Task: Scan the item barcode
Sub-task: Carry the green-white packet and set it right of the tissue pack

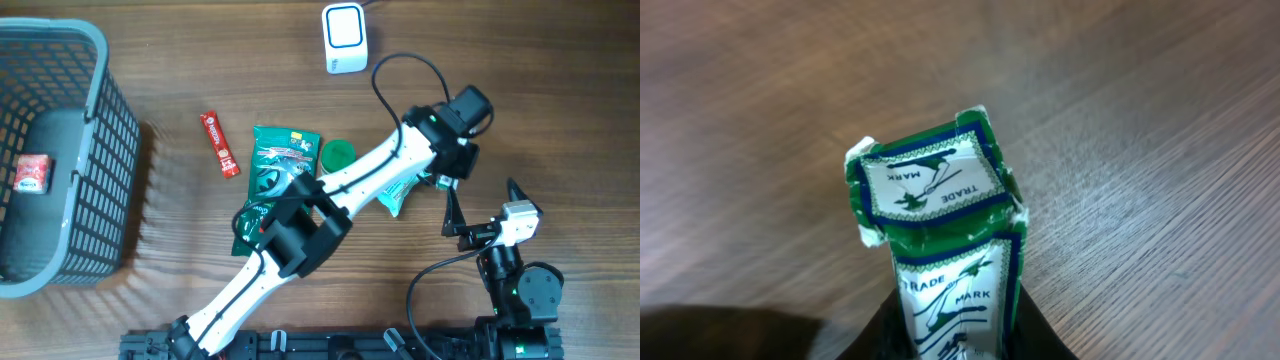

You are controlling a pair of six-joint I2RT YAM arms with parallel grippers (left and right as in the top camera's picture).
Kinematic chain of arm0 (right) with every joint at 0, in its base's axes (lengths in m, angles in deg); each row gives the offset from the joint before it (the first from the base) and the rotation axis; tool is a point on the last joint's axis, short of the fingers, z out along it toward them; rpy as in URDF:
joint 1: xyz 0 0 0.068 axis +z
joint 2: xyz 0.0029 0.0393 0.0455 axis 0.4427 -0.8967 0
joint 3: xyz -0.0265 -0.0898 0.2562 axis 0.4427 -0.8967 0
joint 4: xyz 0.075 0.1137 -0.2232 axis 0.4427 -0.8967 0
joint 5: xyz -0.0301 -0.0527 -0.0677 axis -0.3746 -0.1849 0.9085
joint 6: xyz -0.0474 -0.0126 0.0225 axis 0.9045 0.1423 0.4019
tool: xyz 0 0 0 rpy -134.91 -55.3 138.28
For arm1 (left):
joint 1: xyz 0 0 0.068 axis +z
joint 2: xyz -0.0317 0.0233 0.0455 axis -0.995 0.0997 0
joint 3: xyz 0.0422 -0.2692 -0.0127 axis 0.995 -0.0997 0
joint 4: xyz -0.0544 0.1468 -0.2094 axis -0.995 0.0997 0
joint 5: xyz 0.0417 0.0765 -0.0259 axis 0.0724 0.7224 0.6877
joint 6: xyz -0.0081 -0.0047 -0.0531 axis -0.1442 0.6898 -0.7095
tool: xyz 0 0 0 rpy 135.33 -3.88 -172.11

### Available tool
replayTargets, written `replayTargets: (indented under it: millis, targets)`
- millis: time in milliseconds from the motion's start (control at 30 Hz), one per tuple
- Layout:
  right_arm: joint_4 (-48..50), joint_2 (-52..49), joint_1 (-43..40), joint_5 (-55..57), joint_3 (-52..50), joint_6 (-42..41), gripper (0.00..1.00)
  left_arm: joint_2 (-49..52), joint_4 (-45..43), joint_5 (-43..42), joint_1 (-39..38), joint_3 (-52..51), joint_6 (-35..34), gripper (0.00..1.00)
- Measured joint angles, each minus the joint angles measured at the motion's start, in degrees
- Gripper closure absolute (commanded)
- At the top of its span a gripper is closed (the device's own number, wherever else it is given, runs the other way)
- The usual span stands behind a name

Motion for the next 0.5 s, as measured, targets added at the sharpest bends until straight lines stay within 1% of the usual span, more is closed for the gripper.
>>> replayTargets:
  millis: [167,233,300,400,500]
  targets:
    - [0.00,0.00,0.00,0.00,0.00,0.02,0.00,1.25,-0.90,0.00,-3.43,0.00,-0.22,0.83]
    - [0.00,-0.02,0.00,0.00,0.00,0.02,0.00,1.97,-0.92,0.02,-3.89,0.00,-0.22,0.88]
    - [0.00,-0.02,0.00,0.00,0.00,0.00,0.00,2.16,-0.87,0.28,-3.87,0.00,-0.42,0.89]
    - [0.00,-0.02,0.02,0.00,0.00,0.02,0.00,2.16,-0.07,0.72,-3.19,0.00,-0.59,0.89]
    - [0.00,0.00,0.02,0.00,0.00,0.02,0.00,2.16,4.04,-0.04,0.35,0.02,-0.83,0.89]
